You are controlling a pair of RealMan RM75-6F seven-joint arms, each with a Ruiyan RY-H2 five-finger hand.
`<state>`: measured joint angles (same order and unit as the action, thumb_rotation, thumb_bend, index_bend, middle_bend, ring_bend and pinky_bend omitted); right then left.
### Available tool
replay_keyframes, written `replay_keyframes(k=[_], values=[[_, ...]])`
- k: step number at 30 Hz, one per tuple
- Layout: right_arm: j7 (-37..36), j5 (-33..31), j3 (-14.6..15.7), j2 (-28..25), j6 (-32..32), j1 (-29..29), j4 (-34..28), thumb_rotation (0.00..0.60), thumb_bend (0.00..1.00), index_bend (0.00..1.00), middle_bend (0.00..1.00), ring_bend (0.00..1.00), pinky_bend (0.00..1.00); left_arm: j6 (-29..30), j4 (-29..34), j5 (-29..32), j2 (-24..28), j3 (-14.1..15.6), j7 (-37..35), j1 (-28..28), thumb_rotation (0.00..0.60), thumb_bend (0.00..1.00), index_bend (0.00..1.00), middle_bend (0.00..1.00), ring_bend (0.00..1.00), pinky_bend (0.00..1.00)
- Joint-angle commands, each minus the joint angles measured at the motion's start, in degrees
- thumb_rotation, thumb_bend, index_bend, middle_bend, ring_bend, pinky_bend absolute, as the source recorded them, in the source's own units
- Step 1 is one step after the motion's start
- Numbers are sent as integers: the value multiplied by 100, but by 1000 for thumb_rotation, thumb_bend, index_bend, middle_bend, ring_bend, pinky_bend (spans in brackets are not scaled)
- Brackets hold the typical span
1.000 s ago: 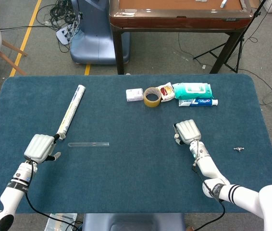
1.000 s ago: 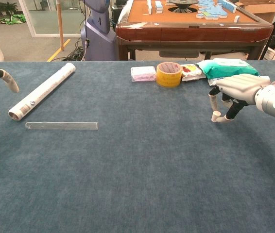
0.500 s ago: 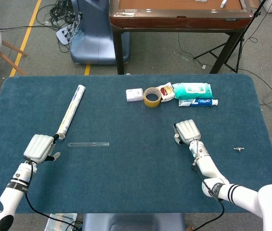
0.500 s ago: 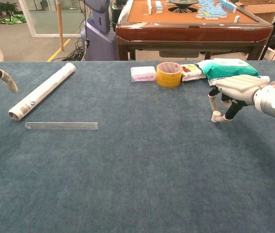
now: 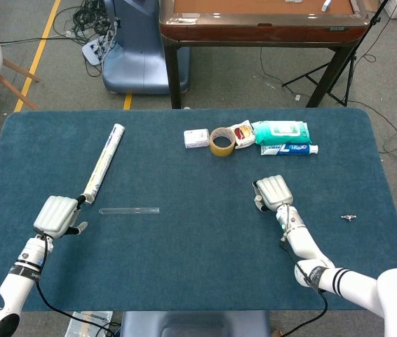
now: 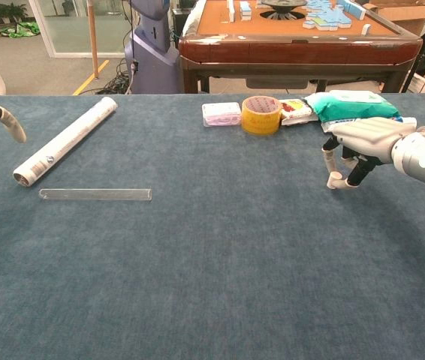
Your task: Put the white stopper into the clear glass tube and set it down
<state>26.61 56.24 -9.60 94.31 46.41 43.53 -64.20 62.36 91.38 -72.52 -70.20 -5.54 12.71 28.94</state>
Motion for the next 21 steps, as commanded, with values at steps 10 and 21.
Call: replay_keyframes(k=[10,21], values=[[-160,-264,-208,-1167,-53,-61,-1256,600,339,554,885,909,837,-276,-22,10,127,-58,-190,142,600,232,322,853,875,905],[-183,-500,-415,-2936,270,-225,-2741,600,339,560,885,909,837,-782,-217,-43,-73,-200,-52,653,600,232,333,858,881,905]])
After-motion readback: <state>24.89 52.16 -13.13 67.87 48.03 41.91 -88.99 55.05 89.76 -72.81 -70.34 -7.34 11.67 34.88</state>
